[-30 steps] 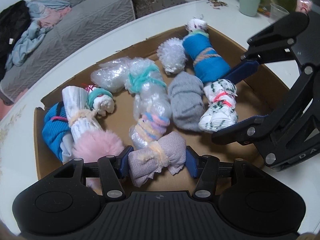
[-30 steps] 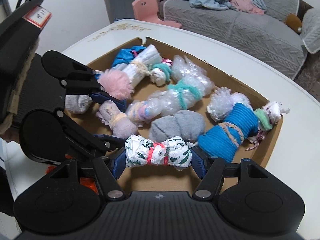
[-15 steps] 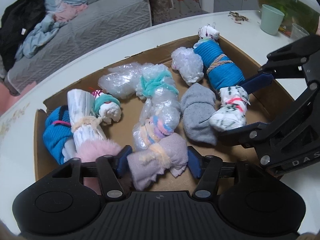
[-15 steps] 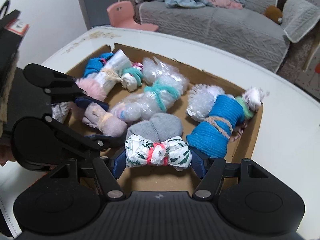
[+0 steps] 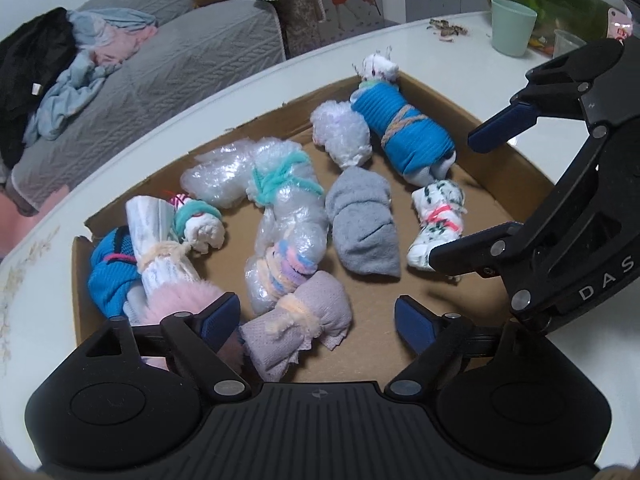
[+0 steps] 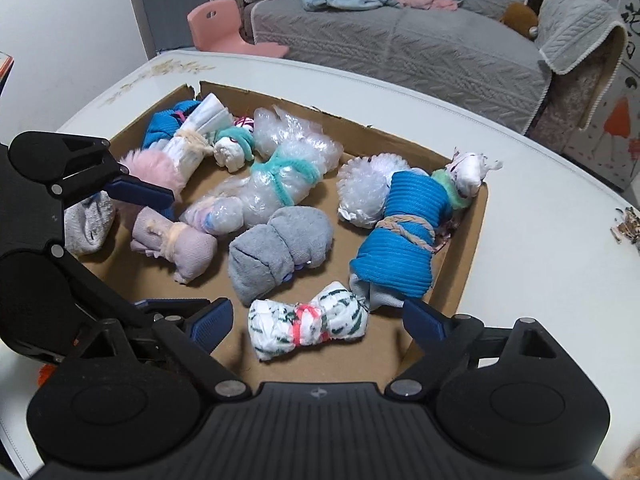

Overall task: Organize objects
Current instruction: 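Open both grippers and withdraw them toward the orange bundles, then grasp long orange bundle with left gripper while right grasps round orange bundle, then carry both orange bundles into the tray and lower them, then open both grippers and lift them away from the tray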

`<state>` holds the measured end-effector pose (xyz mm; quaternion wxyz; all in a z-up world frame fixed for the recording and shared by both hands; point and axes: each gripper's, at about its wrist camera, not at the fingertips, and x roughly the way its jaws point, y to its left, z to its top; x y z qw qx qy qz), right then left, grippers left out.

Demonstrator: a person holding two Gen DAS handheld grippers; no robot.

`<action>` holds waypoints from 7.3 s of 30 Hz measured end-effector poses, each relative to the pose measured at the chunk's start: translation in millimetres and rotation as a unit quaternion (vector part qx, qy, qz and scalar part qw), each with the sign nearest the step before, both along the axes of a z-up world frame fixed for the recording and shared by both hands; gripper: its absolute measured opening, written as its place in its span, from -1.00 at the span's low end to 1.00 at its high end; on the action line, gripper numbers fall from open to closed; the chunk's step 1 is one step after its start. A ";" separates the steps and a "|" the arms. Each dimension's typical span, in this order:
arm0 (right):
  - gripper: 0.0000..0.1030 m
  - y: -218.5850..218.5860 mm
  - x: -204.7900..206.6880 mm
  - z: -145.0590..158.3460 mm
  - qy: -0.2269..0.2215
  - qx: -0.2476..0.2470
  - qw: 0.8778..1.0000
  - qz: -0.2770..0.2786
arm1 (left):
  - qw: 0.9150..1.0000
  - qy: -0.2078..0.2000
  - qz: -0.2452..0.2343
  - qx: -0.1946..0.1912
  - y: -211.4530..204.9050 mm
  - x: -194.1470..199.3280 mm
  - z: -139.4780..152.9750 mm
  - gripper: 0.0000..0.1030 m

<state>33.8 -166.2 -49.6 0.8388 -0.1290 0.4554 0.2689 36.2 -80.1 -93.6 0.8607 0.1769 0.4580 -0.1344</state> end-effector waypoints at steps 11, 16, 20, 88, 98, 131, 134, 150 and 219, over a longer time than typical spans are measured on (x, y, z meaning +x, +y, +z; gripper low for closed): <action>0.78 -4.8 -30.4 27.6 -0.017 0.027 0.999 0.004 | 1.000 -0.008 0.011 -0.007 9.3 -36.2 42.6 0.79; 0.80 -0.6 -52.8 34.2 -0.024 0.025 0.999 0.029 | 0.999 0.015 0.030 -0.007 18.2 -70.4 46.4 0.84; 0.81 3.1 -76.0 31.0 -0.015 0.029 0.998 0.045 | 0.999 0.034 0.032 -0.002 19.3 -107.3 31.2 0.84; -0.19 -27.3 -111.7 12.8 0.052 0.060 0.991 0.105 | 0.997 0.032 0.033 -0.068 10.8 -116.7 4.7 -0.34; -0.19 -35.8 -81.5 52.2 -0.013 0.106 0.991 0.083 | 0.998 -0.024 0.018 -0.059 23.5 -94.2 95.6 -0.34; -0.19 10.2 -25.8 26.9 0.032 0.091 0.990 0.101 | 0.997 0.061 0.016 -0.038 14.1 -19.2 18.0 -0.32; -0.19 15.4 -27.5 18.9 0.038 0.076 0.991 0.108 | 0.996 0.068 0.027 -0.048 19.7 -16.7 15.2 -0.31; -0.19 17.9 -46.0 6.4 0.064 0.043 0.985 0.153 | 0.991 0.125 -0.010 -0.051 14.4 -44.1 5.3 -0.31; 0.87 -25.1 -55.1 37.3 0.009 0.041 0.995 0.093 | 0.985 0.040 0.147 -0.076 42.2 -54.7 84.2 0.99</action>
